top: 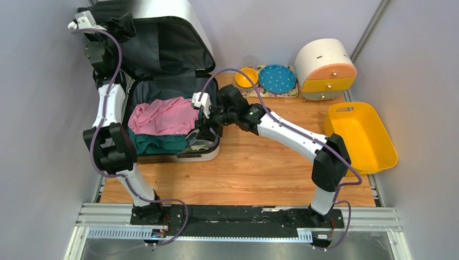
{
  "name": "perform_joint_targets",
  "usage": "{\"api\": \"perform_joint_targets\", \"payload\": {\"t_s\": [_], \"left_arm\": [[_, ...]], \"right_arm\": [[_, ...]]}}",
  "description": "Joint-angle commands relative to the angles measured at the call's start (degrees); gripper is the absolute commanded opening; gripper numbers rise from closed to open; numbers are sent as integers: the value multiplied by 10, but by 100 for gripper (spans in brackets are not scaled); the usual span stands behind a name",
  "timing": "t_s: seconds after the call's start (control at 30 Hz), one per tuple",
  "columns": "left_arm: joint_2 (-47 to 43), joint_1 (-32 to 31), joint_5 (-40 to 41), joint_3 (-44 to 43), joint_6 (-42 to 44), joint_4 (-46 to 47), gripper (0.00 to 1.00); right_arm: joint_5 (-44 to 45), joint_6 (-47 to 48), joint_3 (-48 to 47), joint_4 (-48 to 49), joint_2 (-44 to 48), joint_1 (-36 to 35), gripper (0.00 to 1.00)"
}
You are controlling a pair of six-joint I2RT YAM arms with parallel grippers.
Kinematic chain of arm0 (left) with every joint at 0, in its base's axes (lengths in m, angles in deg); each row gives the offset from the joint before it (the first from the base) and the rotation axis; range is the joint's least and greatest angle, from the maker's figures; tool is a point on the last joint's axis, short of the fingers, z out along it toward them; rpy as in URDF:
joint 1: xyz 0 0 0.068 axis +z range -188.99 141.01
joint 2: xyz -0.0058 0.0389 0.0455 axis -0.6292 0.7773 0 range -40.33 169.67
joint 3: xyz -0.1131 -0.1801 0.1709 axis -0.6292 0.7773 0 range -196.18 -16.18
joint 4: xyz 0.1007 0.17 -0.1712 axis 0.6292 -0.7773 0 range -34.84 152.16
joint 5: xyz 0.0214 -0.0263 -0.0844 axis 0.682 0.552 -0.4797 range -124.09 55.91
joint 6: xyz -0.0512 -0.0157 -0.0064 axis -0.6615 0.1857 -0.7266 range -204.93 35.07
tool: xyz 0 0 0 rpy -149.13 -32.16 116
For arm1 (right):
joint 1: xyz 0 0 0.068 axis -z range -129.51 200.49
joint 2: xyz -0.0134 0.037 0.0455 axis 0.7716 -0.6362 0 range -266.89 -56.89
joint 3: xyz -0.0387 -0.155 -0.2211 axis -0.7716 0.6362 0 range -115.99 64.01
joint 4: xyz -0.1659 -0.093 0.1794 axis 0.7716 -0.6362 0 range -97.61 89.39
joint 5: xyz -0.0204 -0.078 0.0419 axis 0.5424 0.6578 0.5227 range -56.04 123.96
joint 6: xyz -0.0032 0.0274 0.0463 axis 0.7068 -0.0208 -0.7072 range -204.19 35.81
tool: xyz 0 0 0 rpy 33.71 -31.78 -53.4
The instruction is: Open, take out, and arrange the luggage
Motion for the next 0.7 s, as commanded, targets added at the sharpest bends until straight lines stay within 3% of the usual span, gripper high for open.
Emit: {"api": "perform_joint_targets", "payload": {"t_s": [0.0, 0.2, 0.33, 0.43, 0.67], "left_arm": [[-47, 17, -22, 86, 128, 24, 90], [-92, 16, -33, 117, 56, 37, 90], [-126, 14, -35, 147, 15, 31, 91], [-137, 13, -37, 151, 12, 13, 90], [-150, 12, -45, 162, 7, 4, 91]], "right_arm": [[3, -2, -7, -5, 13, 8, 65], [29, 7, -9, 5, 15, 8, 64], [191, 37, -26, 124, 11, 12, 64], [235, 82, -75, 207, -24, 28, 59], [230, 70, -358, 250, -206, 83, 47]]}}
